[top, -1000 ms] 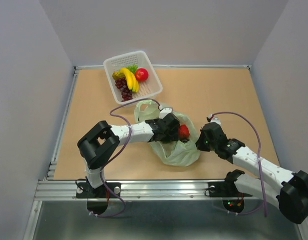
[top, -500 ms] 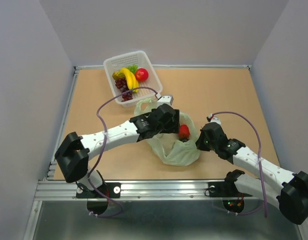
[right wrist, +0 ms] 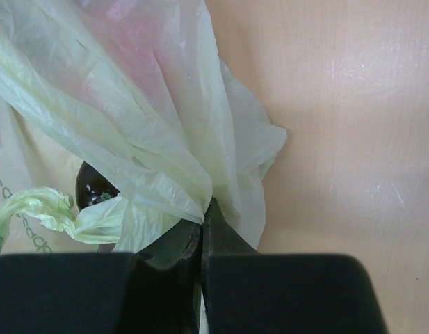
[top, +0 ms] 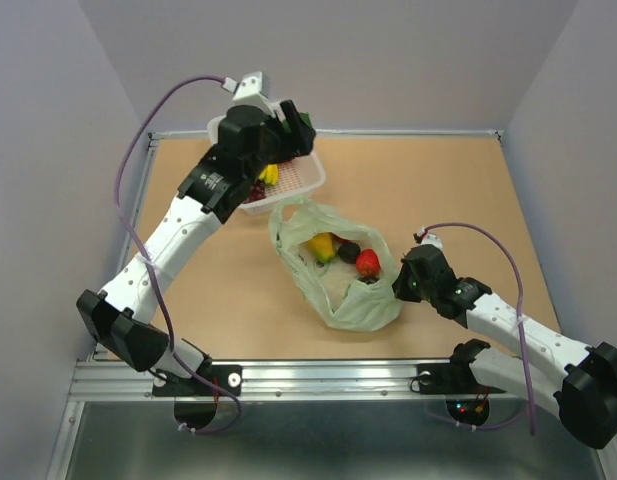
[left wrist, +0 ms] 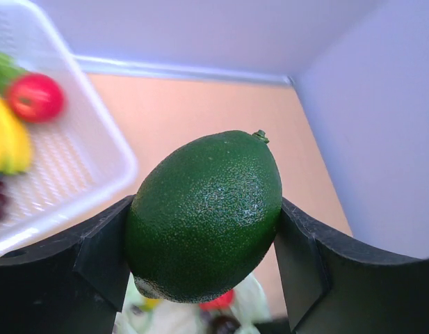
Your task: Untie the knot of the plastic bag and take out the fruit
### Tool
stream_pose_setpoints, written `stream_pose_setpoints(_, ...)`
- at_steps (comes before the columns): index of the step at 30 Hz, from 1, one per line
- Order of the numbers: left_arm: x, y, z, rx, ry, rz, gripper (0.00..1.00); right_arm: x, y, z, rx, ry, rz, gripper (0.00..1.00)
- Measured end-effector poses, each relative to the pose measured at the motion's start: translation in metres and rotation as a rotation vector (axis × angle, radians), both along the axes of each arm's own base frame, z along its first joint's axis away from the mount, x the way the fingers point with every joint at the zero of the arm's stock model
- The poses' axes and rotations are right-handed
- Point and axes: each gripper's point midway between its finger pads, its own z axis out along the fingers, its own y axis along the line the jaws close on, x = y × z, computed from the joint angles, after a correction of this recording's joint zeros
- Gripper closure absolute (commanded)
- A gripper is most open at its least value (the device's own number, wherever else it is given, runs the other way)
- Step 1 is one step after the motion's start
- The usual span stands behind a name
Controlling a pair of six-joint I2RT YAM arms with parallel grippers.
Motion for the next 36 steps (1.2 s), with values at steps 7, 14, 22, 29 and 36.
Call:
stream_pose_setpoints(7,0.108,0.088,-0.054,0.089,0.085,0.251,0.47,0.0,0.0,0.001,-0.003,-0.007,0.008,0.99)
stream_pose_setpoints(14,0.168,0.084,-0.165,0.239,0.253,0.215,0.25,0.0,0.0,0.001,-0.007,-0.007,0.018,0.99)
stream_pose_setpoints(22,0.184,0.079,-0.205,0.291,0.307,0.174,0.01,-0.001,0.0,-0.004,-0.025,0.008,0.035,0.99)
stream_pose_setpoints(29,0.184,0.078,-0.202,0.295,0.296,0.167,0.01,-0.001,0.0,-0.003,-0.025,0.007,0.035,0.99)
stream_pose_setpoints(36,0.131,0.09,-0.165,0.275,0.266,0.156,0.02,-0.001,0.0,-0.003,-0.024,0.005,0.036,0.99)
